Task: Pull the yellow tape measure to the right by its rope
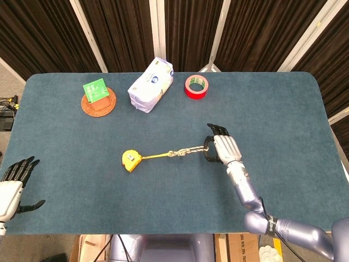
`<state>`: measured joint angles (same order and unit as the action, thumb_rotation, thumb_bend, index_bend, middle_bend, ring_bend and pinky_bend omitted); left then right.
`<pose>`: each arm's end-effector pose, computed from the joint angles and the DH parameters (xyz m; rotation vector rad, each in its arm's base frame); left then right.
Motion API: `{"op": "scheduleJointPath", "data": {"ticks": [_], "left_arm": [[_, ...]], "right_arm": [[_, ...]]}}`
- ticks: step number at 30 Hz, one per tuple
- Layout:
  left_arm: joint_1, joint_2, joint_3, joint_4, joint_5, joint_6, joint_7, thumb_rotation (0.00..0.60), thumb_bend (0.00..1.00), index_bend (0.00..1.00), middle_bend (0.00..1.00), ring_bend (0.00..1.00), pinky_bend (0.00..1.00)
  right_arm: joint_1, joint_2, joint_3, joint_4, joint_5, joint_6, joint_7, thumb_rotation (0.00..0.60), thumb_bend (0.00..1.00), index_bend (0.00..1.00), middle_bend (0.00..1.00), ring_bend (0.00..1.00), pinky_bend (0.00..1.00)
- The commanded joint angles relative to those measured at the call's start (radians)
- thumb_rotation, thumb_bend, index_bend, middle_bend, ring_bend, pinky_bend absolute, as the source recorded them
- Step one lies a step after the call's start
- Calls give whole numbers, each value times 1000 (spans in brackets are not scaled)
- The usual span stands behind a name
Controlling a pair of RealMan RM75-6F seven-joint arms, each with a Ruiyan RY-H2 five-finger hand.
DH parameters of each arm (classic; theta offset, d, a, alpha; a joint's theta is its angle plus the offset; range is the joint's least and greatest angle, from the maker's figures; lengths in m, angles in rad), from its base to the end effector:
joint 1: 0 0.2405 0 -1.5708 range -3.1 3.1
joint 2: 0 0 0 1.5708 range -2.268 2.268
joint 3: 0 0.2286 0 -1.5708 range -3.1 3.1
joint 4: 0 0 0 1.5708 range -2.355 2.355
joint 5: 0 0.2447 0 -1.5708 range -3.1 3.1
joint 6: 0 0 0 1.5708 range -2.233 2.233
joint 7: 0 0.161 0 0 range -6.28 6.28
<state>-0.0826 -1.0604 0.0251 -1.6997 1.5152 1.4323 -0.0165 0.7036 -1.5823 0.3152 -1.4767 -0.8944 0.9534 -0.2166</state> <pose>-0.2953 0.1775 0.1043 -1.4500 -1.0296 -0.8613 -0.1295 -0.3712 -0.0442 1.5426 -1.3264 1.0415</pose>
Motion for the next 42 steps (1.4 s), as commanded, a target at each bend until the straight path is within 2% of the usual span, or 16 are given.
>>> {"op": "scheduleJointPath", "data": {"ticks": [1,15,22,42], "left_arm": [[1,0,1,-1,3,2,2,600,0,0,0,0,0],[5,-5,1,-1,12,9,13,600,0,0,0,0,0],[6,-8,0,1,14,12,21,600,0,0,0,0,0],[10,-8,0,2,21,17,24,600,0,0,0,0,0]], "right_arm": [[-12,14,17,-13,50,14,5,600,487,629,98,0,0],[-24,88,64,-12,226,37,-15,600,488,629,98,0,0],[-26,113,75,15,263,47,-20,600,488,629,98,0,0],[-45,168,105,175,380,54,-37,600,488,632,98,0,0]]}}
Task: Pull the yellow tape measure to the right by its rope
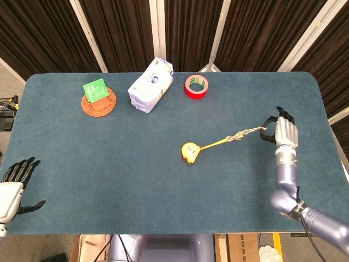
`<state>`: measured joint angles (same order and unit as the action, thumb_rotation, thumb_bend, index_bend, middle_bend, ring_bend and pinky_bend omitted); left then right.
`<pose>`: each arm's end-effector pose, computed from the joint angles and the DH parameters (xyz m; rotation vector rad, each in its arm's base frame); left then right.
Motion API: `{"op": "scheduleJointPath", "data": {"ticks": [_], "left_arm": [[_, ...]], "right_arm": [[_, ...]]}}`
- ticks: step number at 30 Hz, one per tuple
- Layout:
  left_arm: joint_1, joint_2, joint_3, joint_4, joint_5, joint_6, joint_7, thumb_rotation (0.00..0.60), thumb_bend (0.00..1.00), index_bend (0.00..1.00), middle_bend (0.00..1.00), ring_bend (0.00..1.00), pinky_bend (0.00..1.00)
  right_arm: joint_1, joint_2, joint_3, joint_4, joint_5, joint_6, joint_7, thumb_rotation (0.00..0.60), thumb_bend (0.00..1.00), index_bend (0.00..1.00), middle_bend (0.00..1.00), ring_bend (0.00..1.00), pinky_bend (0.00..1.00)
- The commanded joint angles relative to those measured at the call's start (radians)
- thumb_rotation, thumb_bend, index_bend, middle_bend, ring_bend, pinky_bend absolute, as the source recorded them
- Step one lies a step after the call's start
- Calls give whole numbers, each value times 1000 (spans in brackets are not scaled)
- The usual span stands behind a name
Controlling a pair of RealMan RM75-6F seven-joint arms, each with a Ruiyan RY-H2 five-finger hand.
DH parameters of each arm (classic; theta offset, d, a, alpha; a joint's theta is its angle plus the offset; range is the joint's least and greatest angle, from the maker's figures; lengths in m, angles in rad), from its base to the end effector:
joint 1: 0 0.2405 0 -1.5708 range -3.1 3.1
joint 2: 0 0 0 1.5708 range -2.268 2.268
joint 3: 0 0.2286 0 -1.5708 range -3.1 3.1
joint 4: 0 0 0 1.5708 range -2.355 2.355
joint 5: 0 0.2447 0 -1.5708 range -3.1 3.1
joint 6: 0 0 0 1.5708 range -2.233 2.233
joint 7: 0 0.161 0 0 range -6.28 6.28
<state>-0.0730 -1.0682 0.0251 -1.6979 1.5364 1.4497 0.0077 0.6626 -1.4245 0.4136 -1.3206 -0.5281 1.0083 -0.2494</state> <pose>-0.2922 0.1749 0.1034 -1.4613 -0.9996 -0.8640 -0.2479 -0.4215 0.0659 1.0038 -1.3135 0.8717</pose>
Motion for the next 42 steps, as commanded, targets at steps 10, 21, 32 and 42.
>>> {"op": "scheduleJointPath", "data": {"ticks": [10,21,32,42], "left_arm": [[1,-1,-1,2,0,1,2,600,0,0,0,0,0],[0,-3,-2,1,-2,-1,7,600,0,0,0,0,0],[2,-1,-1,1,4,1,6,600,0,0,0,0,0],[2,5,4,1,17,3,-7,600,0,0,0,0,0]], "right_arm": [[-13,29,26,127,61,-10,-18,600,488,631,98,0,0],[-12,26,42,189,62,0,-29,600,488,632,98,0,0],[-48,30,2,137,0,-3,-25,600,488,21,0,0,0],[-94,80,-25,-21,-64,44,-22,600,489,0,0,0,0]]}}
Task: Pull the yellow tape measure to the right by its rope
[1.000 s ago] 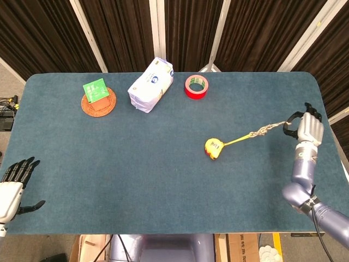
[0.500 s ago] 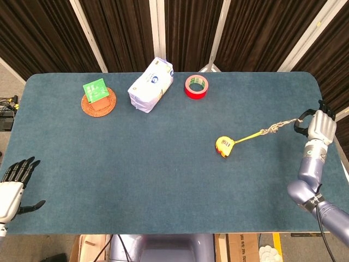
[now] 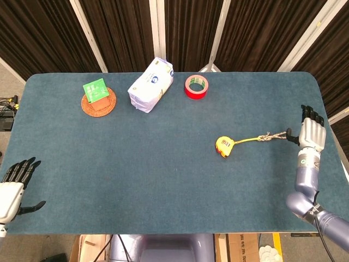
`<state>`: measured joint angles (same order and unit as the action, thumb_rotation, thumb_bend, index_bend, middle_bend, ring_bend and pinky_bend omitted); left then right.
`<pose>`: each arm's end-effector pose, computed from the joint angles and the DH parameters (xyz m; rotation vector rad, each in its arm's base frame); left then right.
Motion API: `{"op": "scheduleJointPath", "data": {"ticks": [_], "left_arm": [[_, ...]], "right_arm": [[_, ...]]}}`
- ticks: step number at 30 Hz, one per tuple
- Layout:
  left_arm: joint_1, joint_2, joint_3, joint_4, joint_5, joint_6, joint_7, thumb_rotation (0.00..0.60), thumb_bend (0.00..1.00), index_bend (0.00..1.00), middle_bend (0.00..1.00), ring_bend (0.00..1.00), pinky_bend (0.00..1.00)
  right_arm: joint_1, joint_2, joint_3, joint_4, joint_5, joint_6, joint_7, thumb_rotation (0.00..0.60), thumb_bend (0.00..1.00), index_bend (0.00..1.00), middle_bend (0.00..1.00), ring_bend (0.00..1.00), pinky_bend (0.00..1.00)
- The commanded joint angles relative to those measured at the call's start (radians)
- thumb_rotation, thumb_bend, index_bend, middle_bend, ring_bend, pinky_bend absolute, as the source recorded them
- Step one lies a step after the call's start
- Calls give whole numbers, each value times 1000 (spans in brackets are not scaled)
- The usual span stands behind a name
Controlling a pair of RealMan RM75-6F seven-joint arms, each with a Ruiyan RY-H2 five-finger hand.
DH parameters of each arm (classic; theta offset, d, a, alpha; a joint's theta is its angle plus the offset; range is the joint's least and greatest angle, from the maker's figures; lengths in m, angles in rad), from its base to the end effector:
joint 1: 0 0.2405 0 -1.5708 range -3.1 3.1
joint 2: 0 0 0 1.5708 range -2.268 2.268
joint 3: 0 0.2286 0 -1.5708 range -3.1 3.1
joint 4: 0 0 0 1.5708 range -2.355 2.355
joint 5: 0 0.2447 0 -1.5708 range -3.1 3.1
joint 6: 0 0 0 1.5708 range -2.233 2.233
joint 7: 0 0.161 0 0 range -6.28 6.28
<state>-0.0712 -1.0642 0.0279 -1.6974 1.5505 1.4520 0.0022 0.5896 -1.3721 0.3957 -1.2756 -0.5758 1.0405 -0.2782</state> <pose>-0.2912 0.1736 0.1038 -1.4716 -0.9965 -0.8700 -0.2933 -0.4092 0.1033 0.9627 -1.1801 0.7702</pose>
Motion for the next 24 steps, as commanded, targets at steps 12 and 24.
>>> {"op": "scheduleJointPath", "data": {"ticks": [12,24], "left_arm": [[5,0,3,12,10,12,17,600,0,0,0,0,0],[22,-9,0,19,30,57,61,600,0,0,0,0,0]], "right_arm": [[-235,185,-188,-486,-449,195,153,600,385,0,0,0,0],[-470,256,-409,-441,-928,524,183,600,379,0,0,0,0]]}}
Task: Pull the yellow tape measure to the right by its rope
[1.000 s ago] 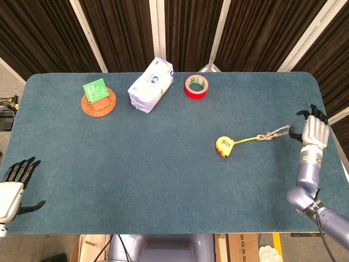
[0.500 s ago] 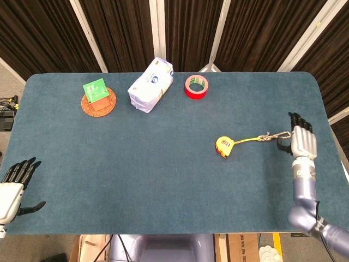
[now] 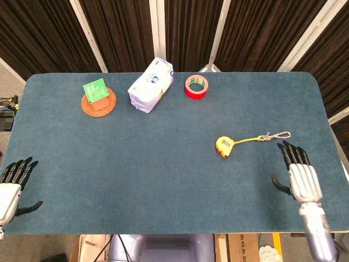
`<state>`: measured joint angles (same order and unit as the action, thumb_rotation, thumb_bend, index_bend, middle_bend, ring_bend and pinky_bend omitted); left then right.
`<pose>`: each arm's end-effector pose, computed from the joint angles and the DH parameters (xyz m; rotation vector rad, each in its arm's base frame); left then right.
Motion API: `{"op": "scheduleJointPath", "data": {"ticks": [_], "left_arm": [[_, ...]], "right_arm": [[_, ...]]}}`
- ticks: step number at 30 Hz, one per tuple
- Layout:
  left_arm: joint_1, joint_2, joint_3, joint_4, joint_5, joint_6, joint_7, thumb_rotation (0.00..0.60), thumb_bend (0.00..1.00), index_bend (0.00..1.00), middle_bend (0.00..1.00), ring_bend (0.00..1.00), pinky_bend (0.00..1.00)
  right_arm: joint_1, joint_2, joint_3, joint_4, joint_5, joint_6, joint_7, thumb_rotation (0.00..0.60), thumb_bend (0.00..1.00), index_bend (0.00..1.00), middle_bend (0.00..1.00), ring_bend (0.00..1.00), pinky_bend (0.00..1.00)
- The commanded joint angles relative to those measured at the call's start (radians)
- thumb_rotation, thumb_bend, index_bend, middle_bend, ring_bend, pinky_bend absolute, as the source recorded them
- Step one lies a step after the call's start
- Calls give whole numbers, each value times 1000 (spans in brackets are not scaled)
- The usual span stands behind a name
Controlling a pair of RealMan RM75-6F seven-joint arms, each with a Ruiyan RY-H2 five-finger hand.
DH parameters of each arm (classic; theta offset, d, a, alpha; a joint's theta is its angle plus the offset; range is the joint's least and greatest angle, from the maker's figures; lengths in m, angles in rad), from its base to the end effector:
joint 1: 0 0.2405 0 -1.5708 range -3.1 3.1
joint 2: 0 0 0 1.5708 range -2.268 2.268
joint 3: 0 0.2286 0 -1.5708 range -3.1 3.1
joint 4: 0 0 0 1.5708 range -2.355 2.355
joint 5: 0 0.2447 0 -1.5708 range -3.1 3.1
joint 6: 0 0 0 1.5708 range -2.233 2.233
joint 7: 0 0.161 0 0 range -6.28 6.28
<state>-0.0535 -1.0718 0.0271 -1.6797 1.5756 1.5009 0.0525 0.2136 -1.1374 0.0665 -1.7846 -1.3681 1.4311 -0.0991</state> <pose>-0.2907 0.1694 0.1091 -1.4755 -0.9131 -0.8587 -0.2489 -0.2317 0.0927 1.3740 -0.9955 0.9818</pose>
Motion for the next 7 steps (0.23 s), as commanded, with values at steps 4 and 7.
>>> {"op": "scheduleJointPath", "data": {"ticks": [4,7], "left_arm": [[11,-3,-1,2,3,19,23,600,0,0,0,0,0],[8,-8,-3,6,1,13,23,600,0,0,0,0,0]], "right_arm": [[-135,3,-82,150,-195,218,10,600,379,0,0,0,0],[-142,-8,-78,169,-200,221,19,600,379,0,0,0,0]]}}
